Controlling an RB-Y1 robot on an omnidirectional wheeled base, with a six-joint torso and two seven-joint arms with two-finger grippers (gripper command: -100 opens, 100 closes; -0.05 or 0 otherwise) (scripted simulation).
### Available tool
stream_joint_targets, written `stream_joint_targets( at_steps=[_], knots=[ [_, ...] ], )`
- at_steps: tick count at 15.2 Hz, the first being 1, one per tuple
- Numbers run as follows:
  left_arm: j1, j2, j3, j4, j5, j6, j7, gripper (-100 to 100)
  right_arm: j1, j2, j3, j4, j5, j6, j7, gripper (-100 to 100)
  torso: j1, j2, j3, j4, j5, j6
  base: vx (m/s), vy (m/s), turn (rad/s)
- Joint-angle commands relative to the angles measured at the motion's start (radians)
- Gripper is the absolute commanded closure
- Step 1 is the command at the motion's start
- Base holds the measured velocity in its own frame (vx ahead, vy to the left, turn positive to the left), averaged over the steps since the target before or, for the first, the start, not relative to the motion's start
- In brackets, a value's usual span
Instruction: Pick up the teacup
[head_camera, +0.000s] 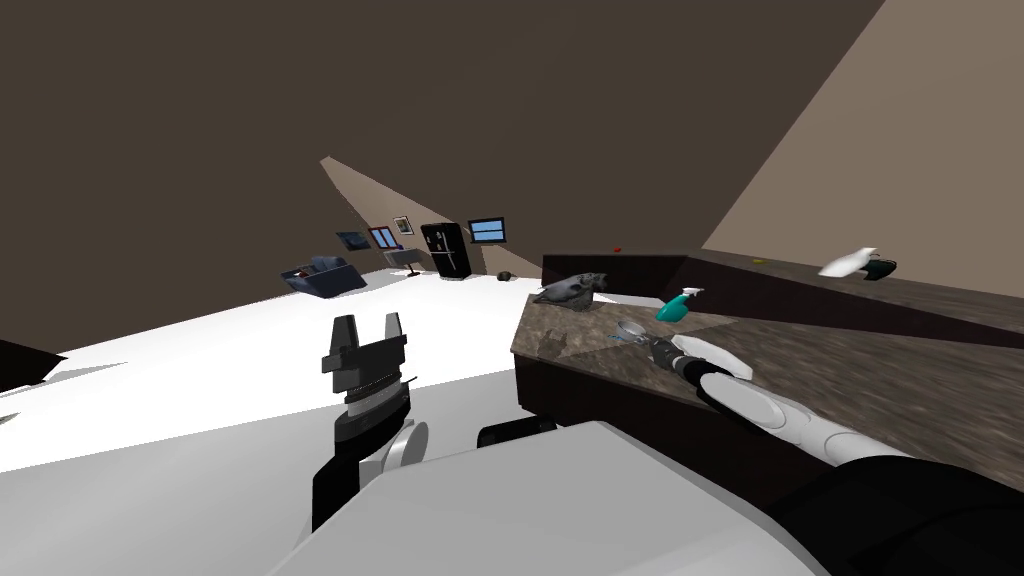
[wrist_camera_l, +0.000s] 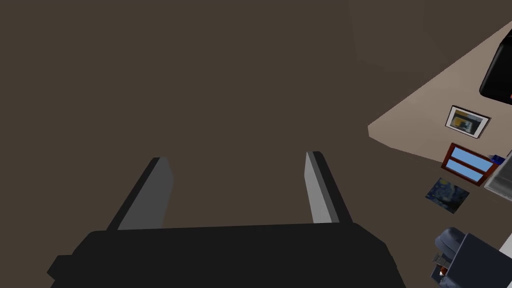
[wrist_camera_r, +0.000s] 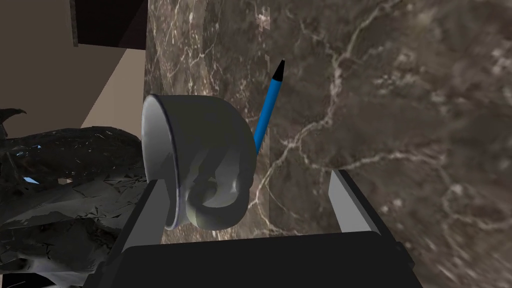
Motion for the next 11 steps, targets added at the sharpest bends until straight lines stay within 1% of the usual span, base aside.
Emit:
stream_joint_targets(
  at_steps=[1,3,4,11],
  knots=[
    [0.0,0.0,0.0,0.0,0.0,0.0,0.0,0,0.0,-0.001,0.002,0.0,-0.001,0.001,-0.001,-100,0.0,0.0,0.0,0.0,0.0,0.0,0.0,0.0,0.0],
    [0.0,0.0,0.0,0.0,0.0,0.0,0.0,0,0.0,-0.001,0.002,0.0,-0.001,0.001,-0.001,-100,0.0,0.0,0.0,0.0,0.0,0.0,0.002,0.002,-0.007],
    [0.0,0.0,0.0,0.0,0.0,0.0,0.0,0,-0.004,0.024,0.015,0.017,0.004,0.018,0.011,-100,0.001,0.0,0.0,0.0,0.0,0.0,-0.011,-0.014,0.04],
    [0.0,0.0,0.0,0.0,0.0,0.0,0.0,0,-0.004,0.024,0.015,0.017,0.004,0.018,0.011,-100,-0.001,0.0,-0.001,-0.002,-0.004,0.001,-0.002,-0.002,0.007]
  ],
)
